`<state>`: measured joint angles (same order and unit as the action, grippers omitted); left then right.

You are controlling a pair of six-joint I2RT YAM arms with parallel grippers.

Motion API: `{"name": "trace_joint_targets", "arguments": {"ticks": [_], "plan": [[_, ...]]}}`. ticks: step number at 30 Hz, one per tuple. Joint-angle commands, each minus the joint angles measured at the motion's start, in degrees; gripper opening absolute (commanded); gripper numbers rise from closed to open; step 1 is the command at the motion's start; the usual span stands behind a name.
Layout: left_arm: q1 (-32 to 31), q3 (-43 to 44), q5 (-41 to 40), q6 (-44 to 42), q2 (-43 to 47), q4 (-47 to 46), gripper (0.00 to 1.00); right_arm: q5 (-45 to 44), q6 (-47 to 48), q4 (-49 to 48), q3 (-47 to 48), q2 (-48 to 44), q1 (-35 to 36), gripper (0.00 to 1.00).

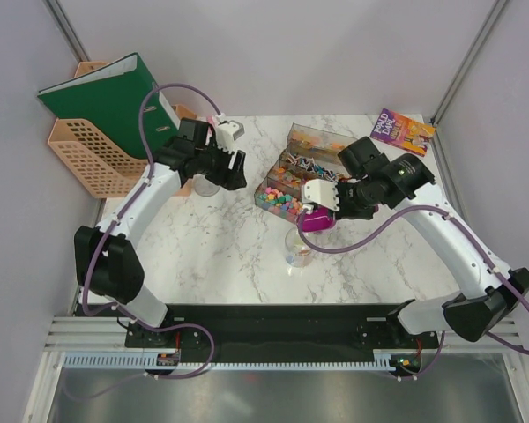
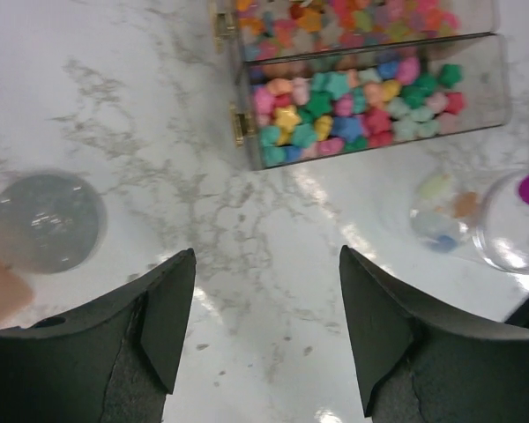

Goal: Pack the candies
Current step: Place the fake candies in the packing bottle.

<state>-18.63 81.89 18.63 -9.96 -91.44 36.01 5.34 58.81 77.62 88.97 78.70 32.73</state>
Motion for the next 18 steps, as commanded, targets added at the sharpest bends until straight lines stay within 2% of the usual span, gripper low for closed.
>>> {"name": "trace_joint_targets", "arguments": {"ticks": [1,3,6,11,18], "plan": [[-0.26,-1.55,18.61,7.31,1.35,0.47,0.73,3.08,-5.71,-2.73,3.58,-2.32,-0.30,0.00],[-0.18,-3.56,25.97,11.16,0.91,-1.63,0.72,6.86,-9.31,-6.93,2.53,-2.93,-0.30,0.00],[-0.18,-5.06,32.84,15.30,-0.31,-5.06,0.72,9.86,-13.44,-11.68,0.95,-2.58,-0.30,0.00],[-0.18,-4.90,34.98,17.42,-2.16,-7.18,0.70,12.49,-15.74,-16.09,1.20,-1.18,-0.56,0.00],[-0.09,-4.72,37.88,20.85,-4.36,-10.61,0.68,14.87,-16.09,-17.07,3.93,1.81,-0.39,0.01]]}}
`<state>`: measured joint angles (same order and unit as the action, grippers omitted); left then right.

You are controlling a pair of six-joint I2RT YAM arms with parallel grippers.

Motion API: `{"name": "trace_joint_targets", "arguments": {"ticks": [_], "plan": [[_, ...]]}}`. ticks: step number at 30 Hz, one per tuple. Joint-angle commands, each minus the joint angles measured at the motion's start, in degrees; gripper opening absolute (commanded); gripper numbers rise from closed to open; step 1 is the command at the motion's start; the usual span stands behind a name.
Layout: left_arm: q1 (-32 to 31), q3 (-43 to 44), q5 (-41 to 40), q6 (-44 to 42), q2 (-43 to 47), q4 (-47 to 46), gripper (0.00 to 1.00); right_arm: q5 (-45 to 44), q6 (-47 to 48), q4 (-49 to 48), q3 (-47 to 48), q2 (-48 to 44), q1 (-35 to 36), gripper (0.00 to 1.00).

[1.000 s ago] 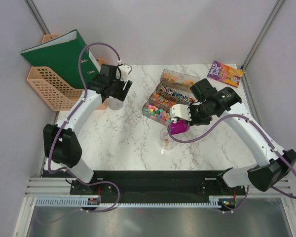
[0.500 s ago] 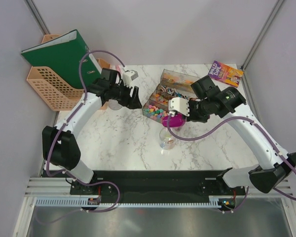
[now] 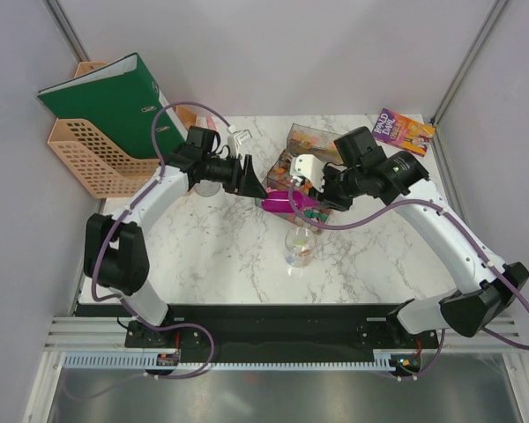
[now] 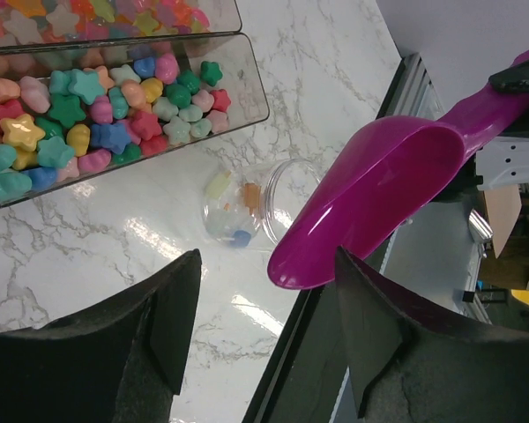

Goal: Pack the candies
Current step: Place the fake candies in the packing bottle, then adjust the spatula.

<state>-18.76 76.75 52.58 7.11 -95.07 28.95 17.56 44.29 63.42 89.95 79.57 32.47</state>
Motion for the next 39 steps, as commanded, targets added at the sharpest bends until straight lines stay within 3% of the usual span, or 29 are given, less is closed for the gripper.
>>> {"name": "trace_joint_targets", "arguments": {"ticks": [1,10,13,16,17,18,20,21,24,29,39], "plan": [[-0.04,0.42,3.94,3.87,-1.08,-3.81,0.68,2.83,-1.49,-2.95,3.12,1.11,-0.04,0.00],[0.04,0.33,6.66,5.10,-2.75,-4.87,0.61,3.09,-2.55,-4.36,4.09,1.90,-0.12,0.00],[-0.04,0.42,8.33,5.45,-3.28,-5.48,0.52,2.65,-2.81,-4.79,4.36,2.08,-0.21,0.00],[0.04,0.42,10.61,6.42,-3.81,-6.36,0.33,2.74,-2.90,-5.06,4.18,2.34,-0.30,0.00],[0.13,0.42,11.75,6.94,-4.07,-7.14,0.19,2.83,-2.81,-5.06,3.92,2.43,-0.30,0.00],[0.31,0.33,15.07,7.21,-4.42,-7.50,0.12,2.65,-2.63,-4.97,3.65,2.52,-0.30,0.02],[0.74,-0.11,21.47,7.65,-4.95,-8.82,0.02,1.69,-2.81,-5.14,2.43,2.35,-0.30,0.14],[1.36,-0.37,23.78,7.56,-5.13,-9.08,0.02,2.03,-2.37,-5.41,1.72,1.91,-0.82,0.31],[2.50,-2.13,30.38,6.25,-5.74,-9.70,0.02,5.80,-1.84,-8.21,-1.96,-1.86,-4.23,0.62],[3.91,-4.15,39.07,5.37,-9.25,-9.88,0.02,22.14,-2.72,-15.60,-9.34,-10.57,-11.02,0.69],[4.61,-3.10,41.20,6.42,-12.51,-10.23,0.02,30.51,-0.88,-15.87,-12.96,-11.37,-11.73,0.66]]}}
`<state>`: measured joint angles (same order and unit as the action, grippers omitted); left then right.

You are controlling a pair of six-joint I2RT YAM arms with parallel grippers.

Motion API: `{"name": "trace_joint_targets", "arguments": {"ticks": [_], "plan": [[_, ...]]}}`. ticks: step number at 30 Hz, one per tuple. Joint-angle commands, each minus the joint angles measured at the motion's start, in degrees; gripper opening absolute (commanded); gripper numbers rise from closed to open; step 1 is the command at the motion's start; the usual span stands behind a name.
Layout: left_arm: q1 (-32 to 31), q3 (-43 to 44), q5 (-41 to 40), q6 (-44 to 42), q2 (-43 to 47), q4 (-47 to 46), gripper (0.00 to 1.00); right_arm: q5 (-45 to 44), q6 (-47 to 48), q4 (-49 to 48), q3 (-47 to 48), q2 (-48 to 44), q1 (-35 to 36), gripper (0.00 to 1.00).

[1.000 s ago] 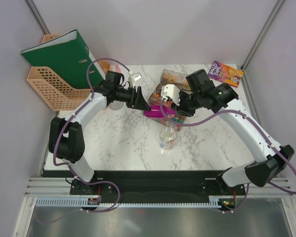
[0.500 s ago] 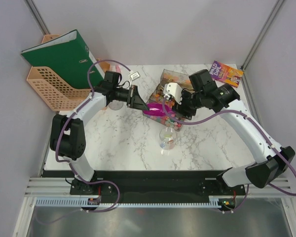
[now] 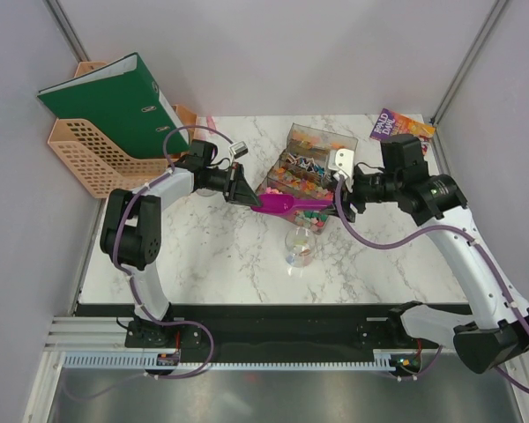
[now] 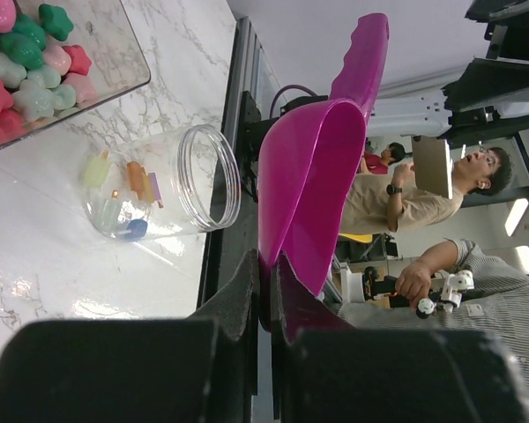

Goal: Pack the candies
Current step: Adjust the spatula.

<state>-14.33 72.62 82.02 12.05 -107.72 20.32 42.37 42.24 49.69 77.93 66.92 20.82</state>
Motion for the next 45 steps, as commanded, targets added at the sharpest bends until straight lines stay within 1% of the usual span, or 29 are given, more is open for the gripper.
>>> {"name": "trace_joint_targets", "arguments": {"ticks": [1,6,10,20,26,31,33,34,37,39,40,41,42,43,44,45], "plan": [[0.18,0.95,11.76,1.57,0.14,-1.77,0.02,5.62,1.61,-1.97,-1.11,2.07,-0.08,0.66],[0.26,0.59,11.94,2.53,0.84,-2.65,0.02,2.64,4.25,-2.40,-1.73,4.71,-0.16,0.66],[0.44,-0.20,12.02,3.50,1.46,-3.53,0.02,2.71,5.39,-2.41,-1.12,6.73,-0.16,0.65],[0.97,-0.11,12.20,5.00,0.94,-4.76,0.02,2.90,4.87,-2.50,-0.15,9.28,-0.16,0.53],[1.23,0.59,12.29,5.44,0.32,-5.11,0.02,1.93,4.70,-2.32,0.03,10.08,-0.17,0.49],[1.23,0.51,12.29,5.52,0.14,-5.20,0.02,1.05,4.52,-2.14,0.12,11.04,-0.16,0.47],[1.23,0.42,12.29,5.52,0.06,-5.20,0.02,0.79,4.69,-2.14,0.20,11.31,-0.16,0.43],[1.32,0.33,12.29,5.52,0.06,-5.20,0.02,0.78,4.70,-2.06,0.38,11.39,-0.16,0.38],[1.32,0.24,12.29,5.52,-0.12,-5.37,0.02,1.05,4.78,-1.88,0.73,11.75,-0.16,0.32],[1.32,0.24,12.11,5.61,-0.21,-5.46,0.02,1.40,4.87,-1.88,0.82,11.83,-0.16,0.29],[1.41,0.24,11.85,5.61,-0.29,-5.38,0.04,1.57,4.96,-1.62,0.99,11.83,-0.16,0.27],[1.41,0.24,10.54,5.70,-0.30,-5.46,0.11,2.01,5.57,-1.27,1.08,11.83,-0.16,0.19],[1.58,0.33,9.57,5.70,-0.30,-5.38,0.20,2.02,5.92,-0.22,1.52,11.92,-0.16,0.14],[1.76,0.76,7.30,5.53,-0.38,-5.11,0.34,1.93,6.27,0.23,1.70,11.92,-0.08,0.02],[2.28,1.47,5.89,4.83,-0.64,-4.24,0.38,1.49,6.28,0.67,1.78,11.57,-0.42,0.00],[2.72,2.86,3.96,-0.66,-1.17,-1.36,0.42,1.31,6.36,0.93,1.70,11.14,-0.78,0.00]]}}
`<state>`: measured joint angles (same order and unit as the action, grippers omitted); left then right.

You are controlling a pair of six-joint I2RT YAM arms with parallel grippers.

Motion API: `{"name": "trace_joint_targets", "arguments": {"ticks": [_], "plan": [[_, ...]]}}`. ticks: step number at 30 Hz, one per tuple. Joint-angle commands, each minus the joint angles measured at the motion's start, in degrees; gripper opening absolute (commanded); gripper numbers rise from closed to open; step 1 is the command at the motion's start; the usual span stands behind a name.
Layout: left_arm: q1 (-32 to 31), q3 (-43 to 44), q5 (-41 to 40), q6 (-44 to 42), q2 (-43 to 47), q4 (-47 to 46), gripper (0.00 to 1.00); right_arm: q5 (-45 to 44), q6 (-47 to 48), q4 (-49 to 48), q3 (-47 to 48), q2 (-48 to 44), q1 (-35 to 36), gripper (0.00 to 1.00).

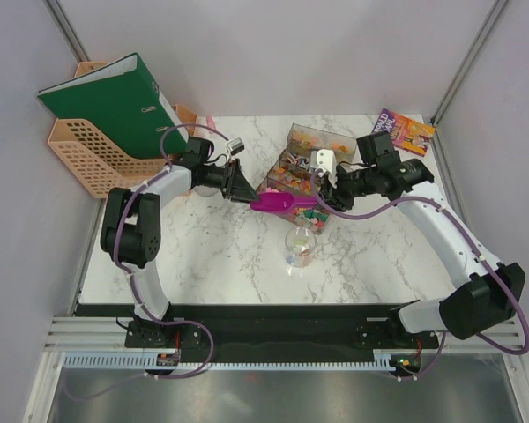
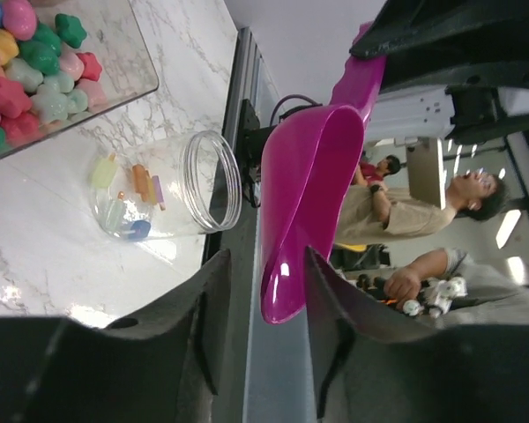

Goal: Pack the candies
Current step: Adjust the spatula, then adjust the storage box at the center of the board.

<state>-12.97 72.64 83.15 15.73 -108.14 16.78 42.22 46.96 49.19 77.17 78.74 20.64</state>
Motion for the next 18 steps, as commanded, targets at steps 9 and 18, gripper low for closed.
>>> {"name": "trace_joint_targets", "arguments": {"ticks": [9,18], "plan": [[3.22,30.52,-40.86,-31.53,-12.69,27.17,0.38,-7.48,-3.36,0.82,2.55,-5.96,-5.52,0.00],[2.60,30.02,-49.50,-36.56,-19.04,27.35,0.02,-14.61,-6.09,1.70,4.04,-7.46,-7.20,0.00]]}}
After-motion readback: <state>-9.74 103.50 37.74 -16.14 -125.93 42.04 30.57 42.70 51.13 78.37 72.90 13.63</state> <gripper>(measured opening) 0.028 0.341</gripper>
